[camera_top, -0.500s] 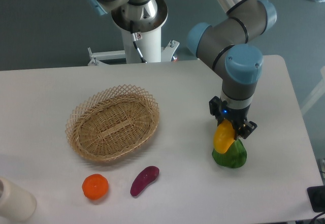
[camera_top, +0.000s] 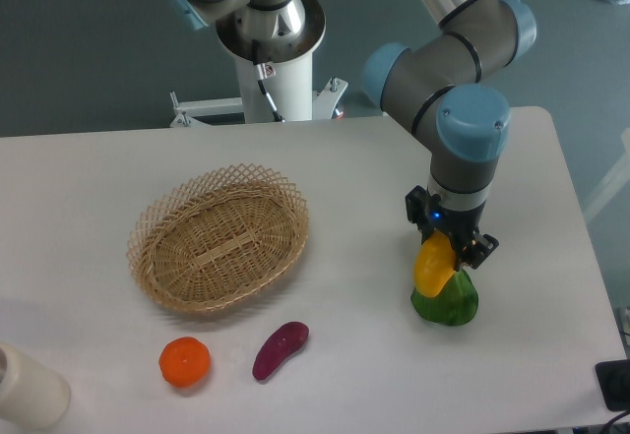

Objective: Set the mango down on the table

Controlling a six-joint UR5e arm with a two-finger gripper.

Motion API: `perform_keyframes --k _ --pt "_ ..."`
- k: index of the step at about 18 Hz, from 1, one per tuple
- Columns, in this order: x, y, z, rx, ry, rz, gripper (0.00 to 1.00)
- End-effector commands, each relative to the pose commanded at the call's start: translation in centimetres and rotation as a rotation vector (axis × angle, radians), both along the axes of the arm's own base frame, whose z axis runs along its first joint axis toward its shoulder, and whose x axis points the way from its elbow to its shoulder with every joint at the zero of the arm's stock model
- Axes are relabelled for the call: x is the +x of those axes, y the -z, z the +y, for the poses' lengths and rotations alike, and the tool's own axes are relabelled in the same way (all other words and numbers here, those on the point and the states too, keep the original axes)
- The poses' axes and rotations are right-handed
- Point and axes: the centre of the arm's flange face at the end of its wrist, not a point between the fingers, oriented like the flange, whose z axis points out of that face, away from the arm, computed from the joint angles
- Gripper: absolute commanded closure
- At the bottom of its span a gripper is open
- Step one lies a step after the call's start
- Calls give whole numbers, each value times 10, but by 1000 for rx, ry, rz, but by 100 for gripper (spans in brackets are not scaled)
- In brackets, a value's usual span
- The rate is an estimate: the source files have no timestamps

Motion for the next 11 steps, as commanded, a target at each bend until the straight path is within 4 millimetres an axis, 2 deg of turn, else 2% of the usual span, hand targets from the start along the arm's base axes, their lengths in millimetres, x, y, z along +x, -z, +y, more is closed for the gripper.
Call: perform_keyframes --k 4,7,11 --pt "0 5 -1 -3 -4 -11 62" --pt "-5 14 -19 0 -21 -34 62" --pt "-4 22 -35 -19 78 -45 62"
